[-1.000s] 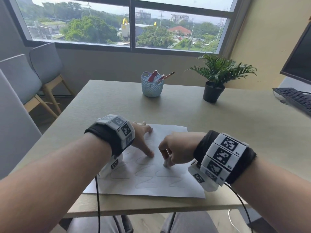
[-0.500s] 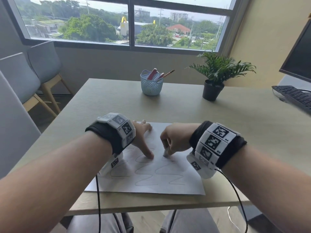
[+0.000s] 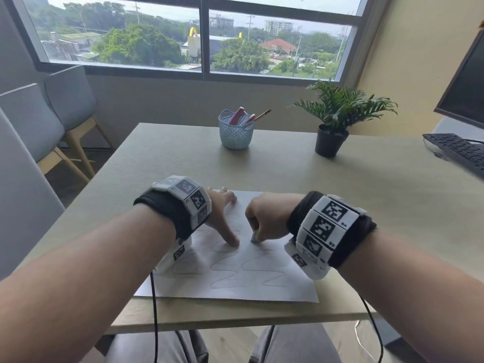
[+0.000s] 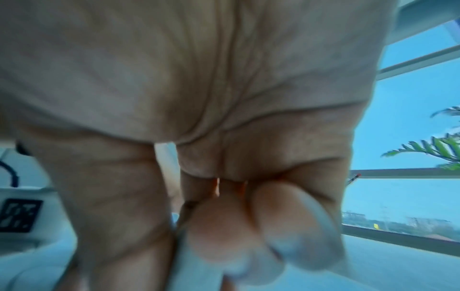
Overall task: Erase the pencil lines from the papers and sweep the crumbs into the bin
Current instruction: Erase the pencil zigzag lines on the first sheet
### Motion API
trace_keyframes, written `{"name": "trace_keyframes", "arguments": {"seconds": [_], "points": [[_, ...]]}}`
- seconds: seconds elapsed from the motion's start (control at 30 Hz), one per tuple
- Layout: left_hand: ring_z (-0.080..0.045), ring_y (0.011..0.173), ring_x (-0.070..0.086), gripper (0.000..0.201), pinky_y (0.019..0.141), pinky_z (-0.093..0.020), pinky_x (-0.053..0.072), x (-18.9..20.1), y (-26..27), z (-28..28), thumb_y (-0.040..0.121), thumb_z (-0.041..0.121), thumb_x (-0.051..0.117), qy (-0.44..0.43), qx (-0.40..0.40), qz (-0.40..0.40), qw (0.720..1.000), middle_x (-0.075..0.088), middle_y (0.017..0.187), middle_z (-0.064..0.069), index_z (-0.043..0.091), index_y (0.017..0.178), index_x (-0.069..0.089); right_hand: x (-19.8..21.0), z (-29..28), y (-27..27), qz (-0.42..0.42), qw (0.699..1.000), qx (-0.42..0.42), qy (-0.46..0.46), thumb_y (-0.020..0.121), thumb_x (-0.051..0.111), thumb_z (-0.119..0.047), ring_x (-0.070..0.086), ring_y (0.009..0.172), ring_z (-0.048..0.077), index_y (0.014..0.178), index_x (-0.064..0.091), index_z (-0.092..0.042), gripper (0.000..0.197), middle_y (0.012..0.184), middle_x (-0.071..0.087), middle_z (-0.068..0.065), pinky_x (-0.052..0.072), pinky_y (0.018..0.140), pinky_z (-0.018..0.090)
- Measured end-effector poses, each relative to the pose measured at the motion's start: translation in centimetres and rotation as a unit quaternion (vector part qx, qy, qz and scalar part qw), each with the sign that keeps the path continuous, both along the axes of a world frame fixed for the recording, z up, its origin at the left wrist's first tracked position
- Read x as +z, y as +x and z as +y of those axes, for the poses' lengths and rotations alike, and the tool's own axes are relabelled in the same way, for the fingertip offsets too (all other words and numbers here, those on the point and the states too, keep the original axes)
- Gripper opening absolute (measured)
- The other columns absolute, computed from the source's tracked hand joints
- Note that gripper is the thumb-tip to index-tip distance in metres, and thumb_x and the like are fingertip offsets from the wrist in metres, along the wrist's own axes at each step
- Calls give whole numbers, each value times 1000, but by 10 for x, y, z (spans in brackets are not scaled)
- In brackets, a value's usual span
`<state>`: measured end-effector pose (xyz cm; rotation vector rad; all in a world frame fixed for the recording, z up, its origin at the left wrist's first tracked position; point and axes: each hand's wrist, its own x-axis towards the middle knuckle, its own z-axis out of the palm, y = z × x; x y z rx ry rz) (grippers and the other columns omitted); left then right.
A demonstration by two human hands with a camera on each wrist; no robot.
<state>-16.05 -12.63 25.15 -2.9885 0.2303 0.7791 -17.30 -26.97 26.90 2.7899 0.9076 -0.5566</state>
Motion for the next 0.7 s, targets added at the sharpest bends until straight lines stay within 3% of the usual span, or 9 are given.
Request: {"name": "trace_keyframes", "arguments": {"seconds": [0.1,0.27,0.47,0.57,0.7], "points": [[-17,144,17,110,112,-39,21,2,-2,-1,64,68,72,0,-5,-5,1000,10,158,8,31,149,15,-5,0,-10,-5,999,35,-1,88,62,-21,55,80,19,87,61,-18,4,93,65,1,34,51,21],[-18,142,21,110,111,-38,23,3,-2,-2,62,68,73,0,0,0,1000,10,158,8,33,149,15,5,-5,1,34,999,-5,5,84,71,-31,56,78,16,89,65,-17,16,87,65,-3,41,58,23],[-18,141,24,111,111,-38,24,3,-2,-1,60,70,73,-1,1,-5,1000,16,156,9,32,148,17,-3,-7,-6,16,1000,21,7,86,66,-23,55,76,17,83,61,-18,8,89,66,-1,37,53,21],[-19,141,24,111,112,-39,25,2,-2,0,59,71,73,-1,4,-3,1000,16,156,9,32,147,17,2,-11,-8,51,999,17,-1,85,69,-31,55,72,12,90,67,-18,14,93,69,-1,39,55,22],[-18,142,22,114,113,-40,24,2,-2,0,58,71,73,-3,10,1,1000,13,157,10,33,148,16,6,-10,7,21,1000,-21,2,85,70,-31,55,78,16,94,66,-15,18,97,69,1,38,53,22]]}}
